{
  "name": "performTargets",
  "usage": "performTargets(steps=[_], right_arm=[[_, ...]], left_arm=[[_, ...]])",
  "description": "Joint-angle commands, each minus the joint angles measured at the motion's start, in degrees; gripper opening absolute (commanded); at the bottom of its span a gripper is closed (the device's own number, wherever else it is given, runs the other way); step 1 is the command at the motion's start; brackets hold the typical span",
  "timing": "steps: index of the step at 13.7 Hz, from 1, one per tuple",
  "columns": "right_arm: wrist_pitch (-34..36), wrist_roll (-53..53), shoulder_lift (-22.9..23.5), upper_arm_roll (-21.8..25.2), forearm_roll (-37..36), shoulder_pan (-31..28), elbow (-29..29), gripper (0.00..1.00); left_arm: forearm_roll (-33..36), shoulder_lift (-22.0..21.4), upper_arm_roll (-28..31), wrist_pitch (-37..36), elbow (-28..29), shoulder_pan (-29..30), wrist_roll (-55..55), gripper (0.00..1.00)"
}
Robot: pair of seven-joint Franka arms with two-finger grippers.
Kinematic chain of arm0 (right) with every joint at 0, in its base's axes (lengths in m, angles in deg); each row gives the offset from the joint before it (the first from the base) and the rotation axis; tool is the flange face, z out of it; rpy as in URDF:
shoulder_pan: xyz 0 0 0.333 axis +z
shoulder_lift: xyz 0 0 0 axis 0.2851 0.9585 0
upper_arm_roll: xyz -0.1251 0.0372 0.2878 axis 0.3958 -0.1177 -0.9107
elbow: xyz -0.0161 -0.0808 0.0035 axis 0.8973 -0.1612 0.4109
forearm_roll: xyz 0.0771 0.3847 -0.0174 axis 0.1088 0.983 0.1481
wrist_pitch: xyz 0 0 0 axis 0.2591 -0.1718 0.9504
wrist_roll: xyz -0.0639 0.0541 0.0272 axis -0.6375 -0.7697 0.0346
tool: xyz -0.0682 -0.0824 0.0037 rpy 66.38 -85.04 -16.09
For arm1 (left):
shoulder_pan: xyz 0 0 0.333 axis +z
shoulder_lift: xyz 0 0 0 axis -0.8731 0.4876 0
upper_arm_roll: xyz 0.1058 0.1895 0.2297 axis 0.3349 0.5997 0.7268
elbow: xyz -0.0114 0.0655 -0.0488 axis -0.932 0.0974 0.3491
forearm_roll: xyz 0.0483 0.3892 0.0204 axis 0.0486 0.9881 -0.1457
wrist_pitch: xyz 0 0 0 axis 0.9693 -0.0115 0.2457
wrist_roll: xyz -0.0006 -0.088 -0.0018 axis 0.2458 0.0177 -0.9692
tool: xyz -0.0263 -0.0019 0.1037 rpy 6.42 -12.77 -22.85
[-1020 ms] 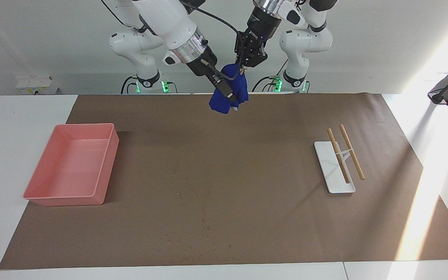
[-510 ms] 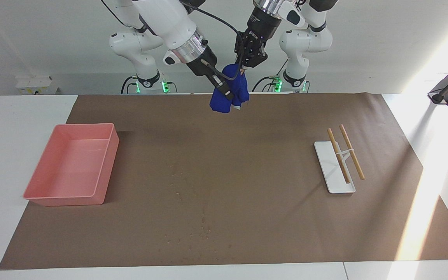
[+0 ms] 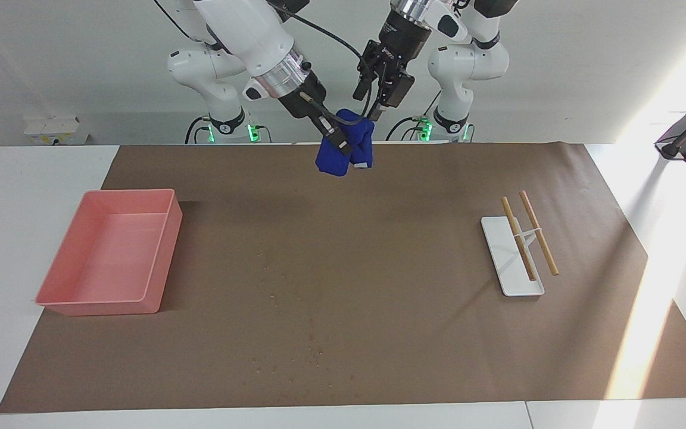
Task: Wipe water with towel using both arms
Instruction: 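Release the towel from the left gripper while the right gripper pulls it away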
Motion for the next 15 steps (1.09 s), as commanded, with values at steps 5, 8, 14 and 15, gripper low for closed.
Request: performTargets(steps=[5,8,14,15], right_arm=[[-1.64,-11.32,-0.05,-0.29,-2.55,-2.71,-0.12,0.00],[-2.78,-18.36,1.17,-0.29,-2.63,-5.26,0.06,0.00],[-12.60,-27.24,7.93,-0.29,-5.09,-7.29,-0.12,0.00],[-16.28,-28.99,9.86,-0.29,-5.44,-7.20,-0.21,0.00]], left_arm=[[0.32,-5.23,1.43,-12.32,5.29,12.18,-35.00,1.00],[0.32,-5.67,6.34,-16.37,5.91,14.91,-49.50,1.00],[6.20,-8.22,16.71,-16.73,11.26,15.00,-80.25,1.00],[6.65,-8.48,17.95,-16.82,11.44,15.09,-84.83,1.00]])
